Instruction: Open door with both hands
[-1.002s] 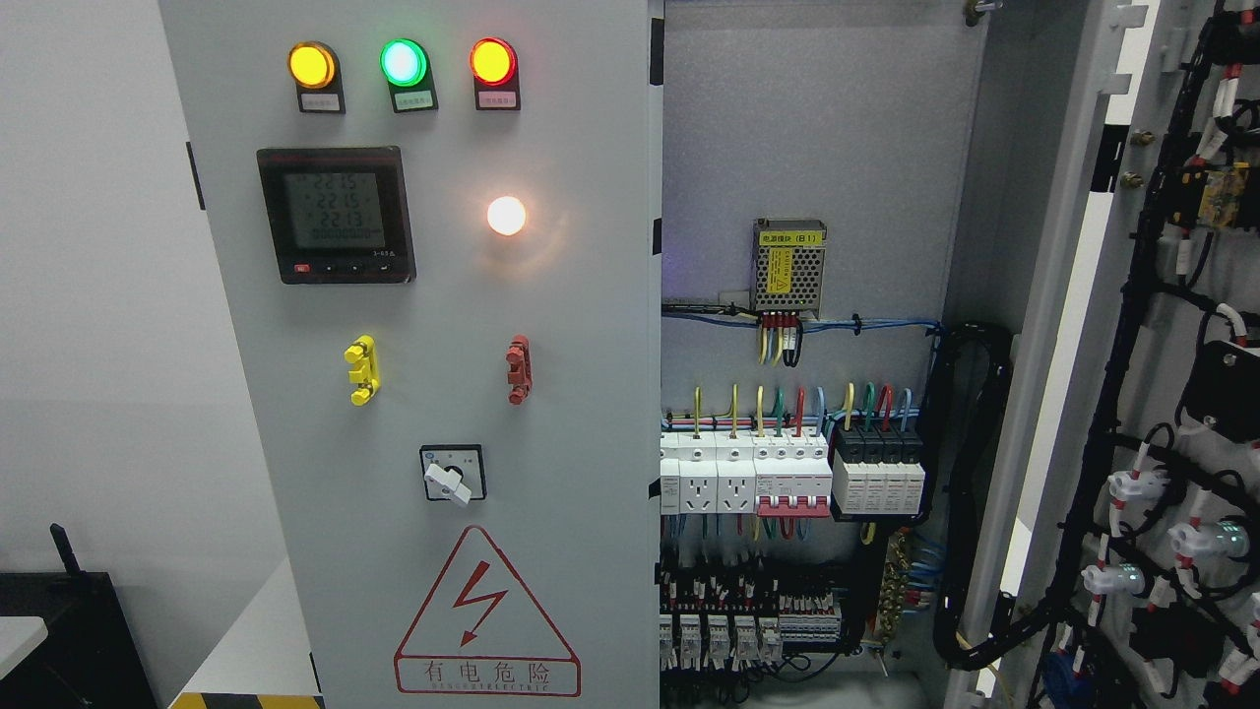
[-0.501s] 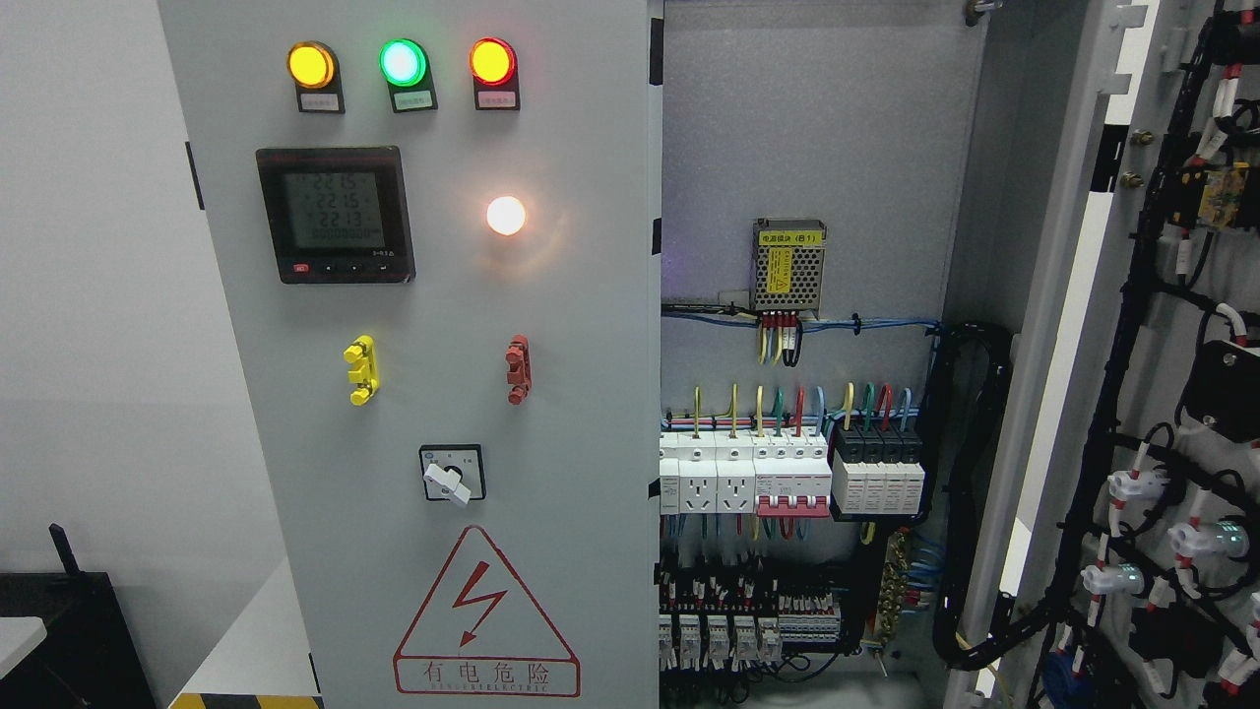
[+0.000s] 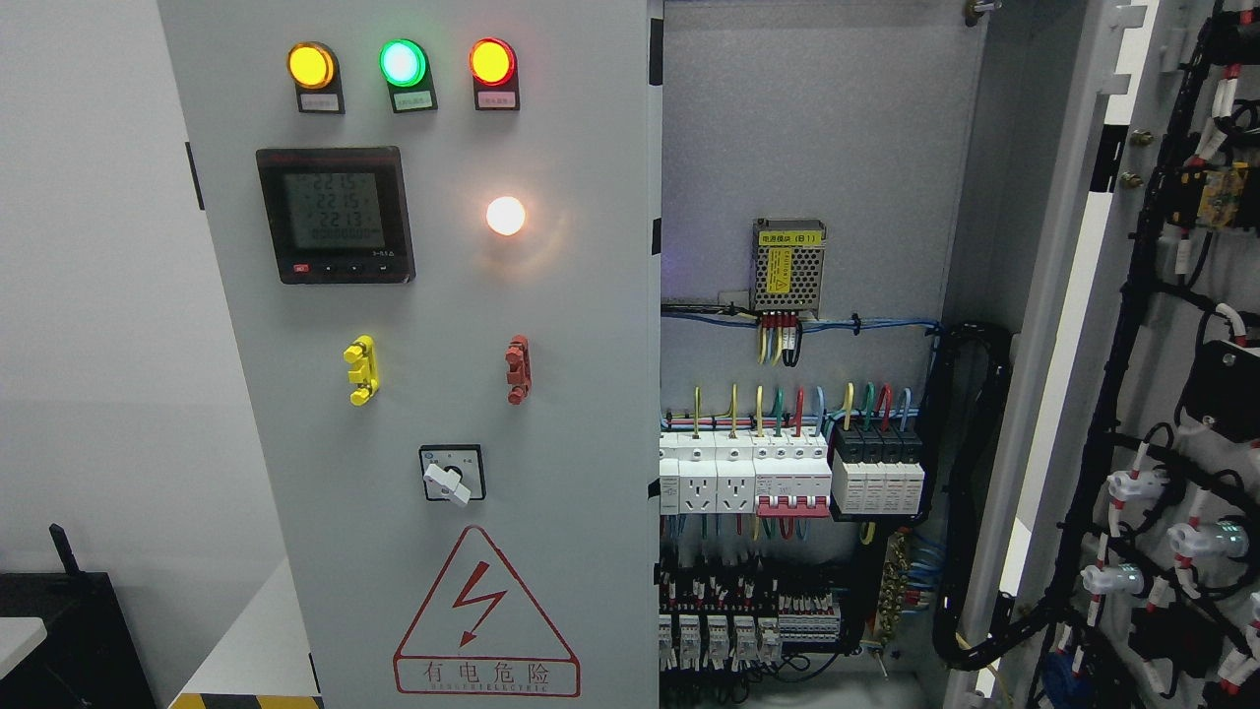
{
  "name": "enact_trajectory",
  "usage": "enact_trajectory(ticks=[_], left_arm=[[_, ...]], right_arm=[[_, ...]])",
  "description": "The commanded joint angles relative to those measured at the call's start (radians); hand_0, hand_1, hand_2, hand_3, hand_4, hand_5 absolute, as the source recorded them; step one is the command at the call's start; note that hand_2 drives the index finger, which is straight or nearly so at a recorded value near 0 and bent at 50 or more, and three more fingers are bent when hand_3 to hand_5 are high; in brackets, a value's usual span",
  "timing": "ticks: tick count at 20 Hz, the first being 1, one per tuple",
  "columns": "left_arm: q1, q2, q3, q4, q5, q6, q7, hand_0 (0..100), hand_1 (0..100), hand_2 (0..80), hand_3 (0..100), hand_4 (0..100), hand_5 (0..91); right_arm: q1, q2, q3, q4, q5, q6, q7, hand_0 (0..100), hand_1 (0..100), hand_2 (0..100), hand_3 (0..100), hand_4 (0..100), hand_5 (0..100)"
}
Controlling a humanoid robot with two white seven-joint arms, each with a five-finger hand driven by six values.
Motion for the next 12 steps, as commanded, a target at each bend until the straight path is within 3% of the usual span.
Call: enact_trajectory(ticks=[1, 5, 9, 12], left_arm=[[-0.007, -0.148, 0.135, 0.207, -0.067, 0.005, 0.009, 0, 0, 0.0, 0, 0, 0.0], [-0.007, -0.149, 0.15, 0.252, -0.069, 0.015, 0.009, 0, 0, 0.0, 0, 0, 0.0], [-0.007, -0.149, 0.176, 0.261, -0.087, 0.015, 0.009, 0, 0, 0.0, 0, 0, 0.0], [-0.007, -0.149, 0.204, 0.259, -0.151, 0.01, 0.008, 0, 0, 0.0, 0, 0, 0.0]], right_arm=[[0.013, -0.006, 0.006, -0.048, 0.002, 0.0, -0.001, 38, 0, 0, 0, 0, 0], [0.061, -0.012, 0.001, -0.161, 0.001, 0.0, -0.001, 38, 0, 0, 0, 0, 0], [0.136, -0.07, 0.003, -0.383, -0.001, -0.014, -0.001, 38, 0, 0, 0, 0, 0], [0.214, -0.122, -0.002, -0.561, 0.001, -0.153, -0.004, 38, 0, 0, 0, 0, 0]])
